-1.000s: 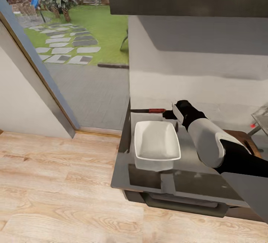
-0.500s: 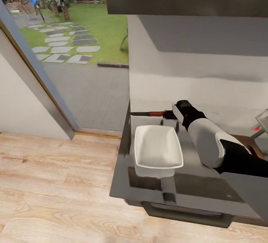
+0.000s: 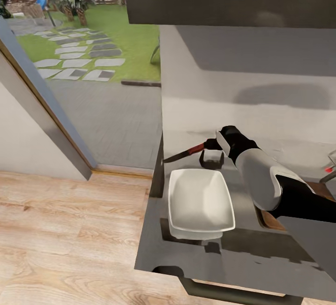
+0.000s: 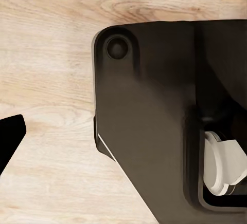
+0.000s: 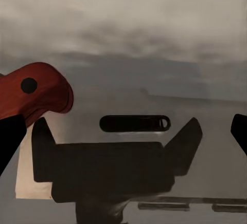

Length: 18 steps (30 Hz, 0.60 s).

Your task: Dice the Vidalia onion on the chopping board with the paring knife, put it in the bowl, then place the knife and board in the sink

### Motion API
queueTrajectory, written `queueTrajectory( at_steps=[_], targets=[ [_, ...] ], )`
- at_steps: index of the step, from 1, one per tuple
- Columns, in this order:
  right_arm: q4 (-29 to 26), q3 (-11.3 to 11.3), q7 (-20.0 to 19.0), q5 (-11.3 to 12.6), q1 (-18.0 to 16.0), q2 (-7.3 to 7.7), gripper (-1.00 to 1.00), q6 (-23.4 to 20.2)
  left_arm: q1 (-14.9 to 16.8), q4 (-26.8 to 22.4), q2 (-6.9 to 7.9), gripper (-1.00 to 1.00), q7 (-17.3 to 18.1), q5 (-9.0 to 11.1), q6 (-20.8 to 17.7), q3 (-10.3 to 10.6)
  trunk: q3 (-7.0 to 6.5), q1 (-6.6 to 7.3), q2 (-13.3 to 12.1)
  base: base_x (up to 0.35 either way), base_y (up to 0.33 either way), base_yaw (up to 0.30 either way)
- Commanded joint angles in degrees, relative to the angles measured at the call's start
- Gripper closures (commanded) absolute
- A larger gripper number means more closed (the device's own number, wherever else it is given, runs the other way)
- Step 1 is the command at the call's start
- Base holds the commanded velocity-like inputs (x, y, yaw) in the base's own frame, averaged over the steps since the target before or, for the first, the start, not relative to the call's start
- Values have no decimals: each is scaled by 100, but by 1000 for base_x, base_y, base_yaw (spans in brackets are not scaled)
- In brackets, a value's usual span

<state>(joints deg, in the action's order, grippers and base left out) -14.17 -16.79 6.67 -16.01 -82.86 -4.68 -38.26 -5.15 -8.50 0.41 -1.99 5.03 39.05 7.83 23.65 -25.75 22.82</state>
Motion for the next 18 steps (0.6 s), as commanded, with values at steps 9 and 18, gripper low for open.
queueTrajectory(
  at_steps=[9, 18],
  targets=[
    [-7, -50, 0, -60, -3, -7, -100, -24, -4, -15, 3, -100, -20, 51, 6, 52, 8, -3, 9, 1, 0, 0],
    [-7, -48, 0, -57, -3, -7, -100, -24, -4, -15, 3, -100, -20, 51, 6, 52, 8, -3, 9, 0, 0, 0]
  ],
)
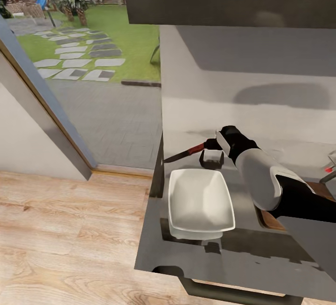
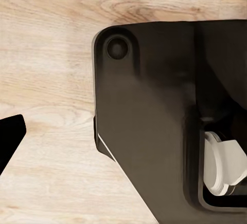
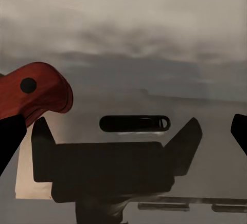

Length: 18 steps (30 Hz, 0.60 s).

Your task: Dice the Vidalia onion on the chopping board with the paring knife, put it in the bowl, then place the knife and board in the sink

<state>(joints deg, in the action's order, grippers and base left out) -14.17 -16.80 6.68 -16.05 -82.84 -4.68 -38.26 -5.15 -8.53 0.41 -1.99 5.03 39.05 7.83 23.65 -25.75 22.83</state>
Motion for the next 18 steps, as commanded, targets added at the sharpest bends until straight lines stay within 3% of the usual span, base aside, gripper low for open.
queueTrajectory(
  at_steps=[1, 12, 18],
  targets=[
    [-9, -45, 0, -54, -5, -7, -100, -24, -4, -11, 3, -100, -21, 51, 6, 52, 8, -3, 9, 0, 0, 0],
    [-272, -31, -8, -55, -11, -12, -100, 9, -4, -17, 3, -100, -24, 44, 6, 52, 8, -3, 9, 0, 0, 0],
    [-969, 19, -45, -56, -12, -38, -100, -69, -4, -18, 3, -100, -22, 42, 6, 52, 8, -3, 9, 0, 0, 0]
  ],
)
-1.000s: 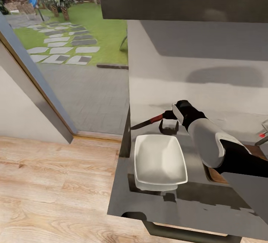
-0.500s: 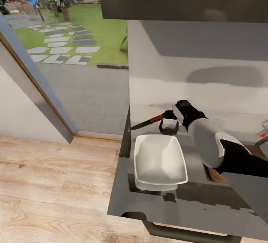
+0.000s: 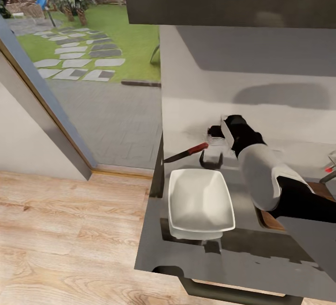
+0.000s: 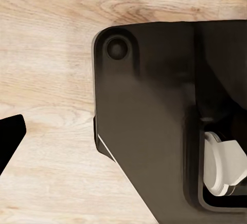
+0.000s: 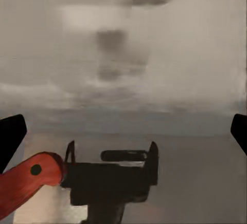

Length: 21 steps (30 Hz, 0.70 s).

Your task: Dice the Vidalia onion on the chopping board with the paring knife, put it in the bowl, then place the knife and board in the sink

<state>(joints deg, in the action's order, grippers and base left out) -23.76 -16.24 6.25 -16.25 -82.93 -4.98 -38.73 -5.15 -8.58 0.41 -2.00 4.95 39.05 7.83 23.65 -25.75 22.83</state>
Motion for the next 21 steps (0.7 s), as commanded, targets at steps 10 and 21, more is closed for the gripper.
queueTrajectory(
  at_steps=[10, 21],
  targets=[
    [-609, 1785, -2768, -58, -4, 64, -100, -237, -4, -12, 11, -100, -32, 46, 6, 38, 8, -4, 9, 0, 0, 0],
    [-1100, 3737, -6008, -246, -4, 623, -100, -445, -4, -13, 92, -100, -52, 46, -2, 34, 8, -4, 9, 0, 0, 0]
  ],
)
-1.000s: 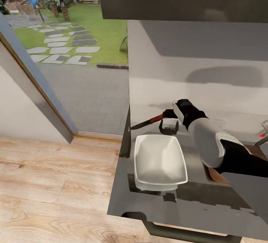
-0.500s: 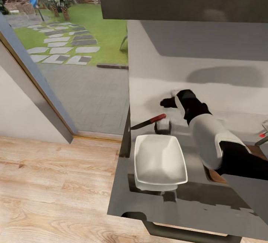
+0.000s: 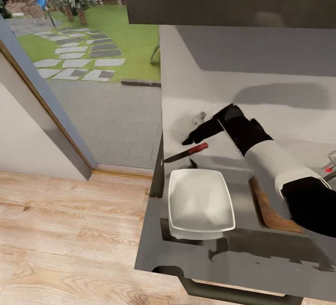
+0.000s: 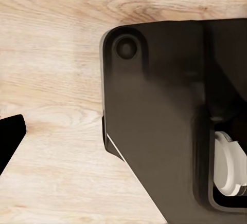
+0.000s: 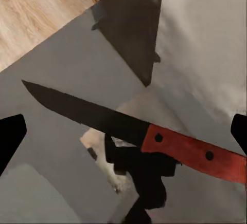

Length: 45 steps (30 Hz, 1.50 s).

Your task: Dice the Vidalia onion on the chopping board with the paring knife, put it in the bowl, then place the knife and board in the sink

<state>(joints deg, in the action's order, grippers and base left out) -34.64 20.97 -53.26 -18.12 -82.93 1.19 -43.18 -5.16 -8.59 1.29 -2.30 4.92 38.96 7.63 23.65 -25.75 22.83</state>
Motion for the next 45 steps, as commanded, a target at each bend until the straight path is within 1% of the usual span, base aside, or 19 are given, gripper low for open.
queueTrajectory(
  at_steps=[1, 2, 5, 7, 8, 9, 10, 12, 14, 17, 21, 23, 30, 32, 34, 35, 37, 40, 45],
  targets=[
    [-44, 57, -141, -72, -4, 49, -100, 39, -3, -12, 8, -100, -23, 49, 6, 54, 8, -3, 9, 0, 0, 0],
    [-146, 140, -355, -114, -4, 177, -100, 187, -3, -11, 18, -100, -24, 51, 6, 54, 8, -3, 9, 0, 0, 0],
    [-225, 194, -619, -248, -4, 310, -100, 426, -3, -11, 24, -100, -24, 52, 6, 54, 8, -3, 9, 0, 0, 0],
    [-252, 213, -855, -438, -4, 371, -100, 637, -3, -11, 27, -100, -25, 53, 6, 54, 8, -3, 9, 0, 0, 0],
    [-262, 218, -1023, -621, -4, 394, -100, 793, -3, -11, 32, -100, -25, 53, 6, 54, 8, -3, 9, 0, 0, 0],
    [-268, 220, -1196, -854, -4, 409, -100, 959, -3, -11, 40, -100, -25, 53, 6, 54, 8, -3, 9, 0, 0, 0],
    [-271, 219, -1282, -985, -4, 414, -100, 1040, -3, -11, 45, -100, -25, 53, 6, 54, 8, -3, 9, 0, 0, 0],
    [-273, 210, -1555, -1504, -31, 407, -100, 1259, -3, -11, 69, -100, -25, 53, 6, 54, 8, -3, 9, 0, 0, 0],
    [-272, 203, -1661, -1756, -67, 404, -100, 1332, -3, -11, 79, -100, -28, 53, 6, 54, 8, -3, 9, 0, 0, 0],
    [-246, 199, -1738, -1928, -210, 398, -100, 1385, -3, -15, 87, -100, -32, 53, 6, 54, 8, -3, 9, 0, 0, 0],
    [-204, 197, -1757, -1987, -319, 374, -100, 1409, -3, -12, 89, -100, -31, 53, 6, 54, 8, -3, 9, 0, 0, 0],
    [-145, 197, -1749, -2012, -351, 329, -100, 1419, -3, -11, 88, -100, -29, 53, 6, 54, 8, -3, 9, 0, 0, 0],
    [-60, 202, -1750, -2029, -371, 267, -100, 1467, -3, -11, 85, -100, -25, 53, 6, 54, 8, -3, 9, 0, 0, 0],
    [-54, 219, -1787, -2029, -372, 259, -100, 1586, -3, -11, 88, -100, -25, 53, 6, 54, 8, -3, 9, 0, 0, 0],
    [-45, 248, -1868, -2029, -373, 250, -100, 1809, -3, -11, 89, -100, -25, 53, 8, 55, 8, -3, 9, 0, 0, 0],
    [-40, 302, -1989, -2029, -373, 248, -100, 2006, -3, -11, 90, -100, -25, 53, 7, 55, 8, -3, 9, 0, 0, 0],
    [-37, 381, -2099, -2029, -373, 249, -100, 2113, -3, -11, 90, -100, -25, 53, 8, 54, 8, -3, 9, 0, 0, 0],
    [-35, 463, -2187, -2029, -373, 266, -100, 2199, -3, -11, 93, -100, -27, 53, 11, 54, 8, -3, 9, 0, 0, 0],
    [-34, 504, -2225, -2035, -373, 303, -100, 2255, -3, -11, 140, -100, -33, 64, 13, 54, 8, -3, 9, 0, 0, 0]
  ],
)
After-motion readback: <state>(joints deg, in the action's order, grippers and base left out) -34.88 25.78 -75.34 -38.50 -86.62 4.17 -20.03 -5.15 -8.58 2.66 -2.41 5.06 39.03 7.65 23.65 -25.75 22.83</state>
